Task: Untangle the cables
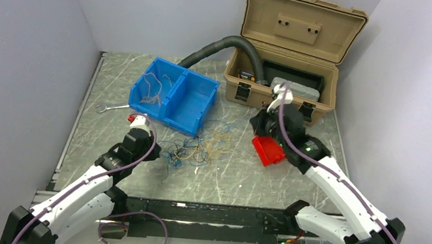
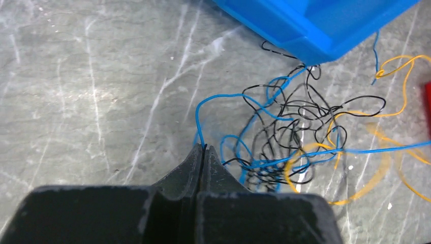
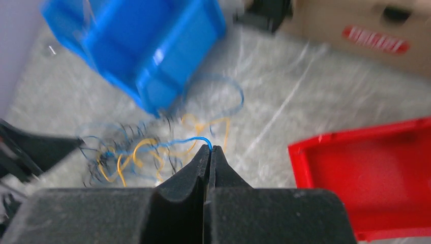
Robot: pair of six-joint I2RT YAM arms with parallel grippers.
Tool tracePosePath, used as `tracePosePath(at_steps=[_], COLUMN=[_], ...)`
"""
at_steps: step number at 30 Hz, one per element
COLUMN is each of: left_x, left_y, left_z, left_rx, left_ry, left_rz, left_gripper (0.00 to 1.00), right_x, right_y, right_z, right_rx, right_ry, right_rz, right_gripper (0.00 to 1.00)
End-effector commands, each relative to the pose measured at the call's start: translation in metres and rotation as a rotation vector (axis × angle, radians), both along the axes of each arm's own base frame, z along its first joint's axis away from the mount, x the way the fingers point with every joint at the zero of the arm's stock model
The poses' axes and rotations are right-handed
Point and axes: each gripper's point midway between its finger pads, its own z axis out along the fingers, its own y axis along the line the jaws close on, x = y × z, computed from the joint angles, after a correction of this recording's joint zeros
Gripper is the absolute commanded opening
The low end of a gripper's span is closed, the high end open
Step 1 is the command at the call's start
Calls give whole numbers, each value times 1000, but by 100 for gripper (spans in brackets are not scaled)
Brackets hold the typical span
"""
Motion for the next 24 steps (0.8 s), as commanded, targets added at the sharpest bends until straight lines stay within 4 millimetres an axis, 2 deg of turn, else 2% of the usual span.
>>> tracePosePath(at_steps=[1, 4, 6, 9, 11, 12, 14, 16, 20, 24], left_x=[2, 1, -1, 0, 1, 3, 5, 8, 17, 23], left_y=[20, 19, 22, 17, 7, 0, -14, -28, -68, -105], left_z=[0, 7, 10, 30, 54, 70, 93, 115, 169, 206], left_rx=[22, 24, 43, 38, 10, -8, -39, -72, -171, -194], left_ry=[12, 10, -1, -65, -138, -195, -291, -378, -554, -709], left_rz=[120, 107, 101, 35, -32, -84, -172, -245, -424, -569], left_gripper=[0, 0, 9, 58, 79, 85, 92, 97, 98, 97], right_x=[21, 28, 29, 27, 26, 24, 23, 18, 9, 5], right_y=[-35, -45, -43, -28, -10, 1, 23, 42, 68, 81], right_z=[92, 133, 154, 185, 203, 210, 221, 241, 270, 285], right_rx=[-32, -4, 34, 85, 116, 132, 158, 198, 247, 294], right_ry=[-185, -277, -333, -380, -398, -405, -407, -412, -421, -429], right_rz=[-144, -199, -194, -115, -22, 39, 146, 243, 374, 430], right_gripper=[0, 0, 0, 0, 0, 0, 0, 0, 0, 0])
